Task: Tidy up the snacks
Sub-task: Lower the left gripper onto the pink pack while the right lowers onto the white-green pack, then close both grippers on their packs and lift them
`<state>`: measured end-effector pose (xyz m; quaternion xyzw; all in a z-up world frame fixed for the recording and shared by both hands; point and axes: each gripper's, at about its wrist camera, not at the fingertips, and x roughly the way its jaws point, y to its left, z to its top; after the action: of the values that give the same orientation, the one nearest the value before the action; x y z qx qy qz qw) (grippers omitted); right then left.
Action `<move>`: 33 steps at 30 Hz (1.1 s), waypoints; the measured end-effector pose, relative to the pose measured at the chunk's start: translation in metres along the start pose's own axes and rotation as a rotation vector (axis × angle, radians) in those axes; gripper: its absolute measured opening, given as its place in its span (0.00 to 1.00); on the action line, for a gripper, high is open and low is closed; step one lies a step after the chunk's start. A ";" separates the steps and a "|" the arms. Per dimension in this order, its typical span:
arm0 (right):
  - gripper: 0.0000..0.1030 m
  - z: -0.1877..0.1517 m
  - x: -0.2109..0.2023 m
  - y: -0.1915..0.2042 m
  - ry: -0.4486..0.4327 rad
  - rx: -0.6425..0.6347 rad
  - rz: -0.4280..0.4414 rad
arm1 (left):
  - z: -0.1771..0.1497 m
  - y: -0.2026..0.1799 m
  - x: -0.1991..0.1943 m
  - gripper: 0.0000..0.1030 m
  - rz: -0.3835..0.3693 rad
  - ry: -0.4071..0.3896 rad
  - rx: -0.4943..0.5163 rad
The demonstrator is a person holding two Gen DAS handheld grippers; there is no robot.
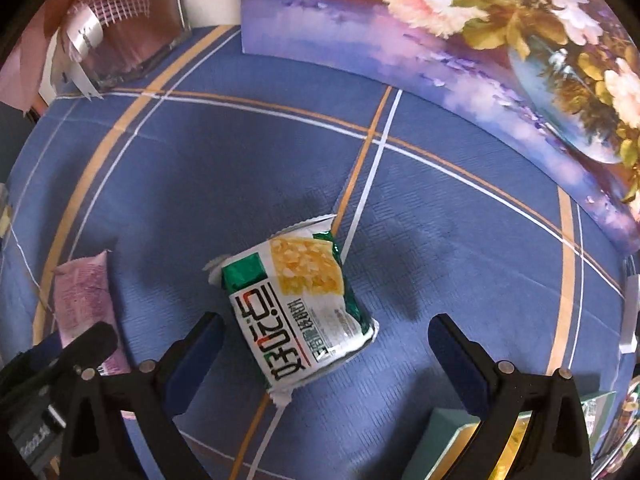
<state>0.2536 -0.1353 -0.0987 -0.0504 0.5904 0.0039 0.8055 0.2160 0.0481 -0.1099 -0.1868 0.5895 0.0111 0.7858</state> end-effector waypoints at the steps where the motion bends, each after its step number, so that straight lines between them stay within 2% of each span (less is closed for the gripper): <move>1: 1.00 0.000 0.002 0.001 0.003 -0.005 -0.003 | 0.000 -0.001 0.001 0.63 0.004 0.000 0.003; 3: 1.00 0.000 0.009 0.003 0.015 -0.010 -0.005 | 0.000 -0.002 0.002 0.63 0.007 -0.001 0.003; 8: 1.00 0.001 0.014 -0.007 0.021 0.047 0.058 | 0.000 -0.004 0.004 0.63 0.008 -0.003 0.002; 16: 1.00 -0.008 0.012 -0.004 -0.020 0.016 0.058 | -0.001 -0.004 0.004 0.63 0.006 -0.004 0.002; 22: 1.00 -0.005 0.014 -0.003 0.007 0.001 0.061 | -0.001 -0.005 0.005 0.63 0.017 -0.006 0.011; 24: 0.95 -0.002 0.012 -0.005 -0.024 0.016 0.052 | -0.001 -0.005 0.005 0.63 0.019 -0.006 0.013; 27: 0.82 -0.002 0.006 -0.005 -0.061 0.016 0.050 | -0.001 -0.005 0.005 0.63 0.016 -0.008 0.009; 28: 0.74 -0.002 0.005 -0.004 -0.069 0.010 0.049 | -0.002 -0.005 0.005 0.63 0.017 -0.009 0.007; 29: 0.64 -0.001 0.003 -0.003 -0.078 0.004 0.050 | -0.002 -0.004 0.005 0.61 0.021 -0.010 0.007; 30: 0.59 -0.001 0.001 -0.003 -0.080 0.002 0.050 | -0.002 -0.004 0.004 0.60 0.019 -0.011 0.008; 33: 0.54 -0.002 -0.003 -0.003 -0.073 0.012 0.047 | -0.002 -0.003 0.003 0.48 0.011 -0.013 0.005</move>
<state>0.2513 -0.1381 -0.0957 -0.0318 0.5616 0.0211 0.8266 0.2155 0.0438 -0.1124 -0.1817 0.5853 0.0153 0.7901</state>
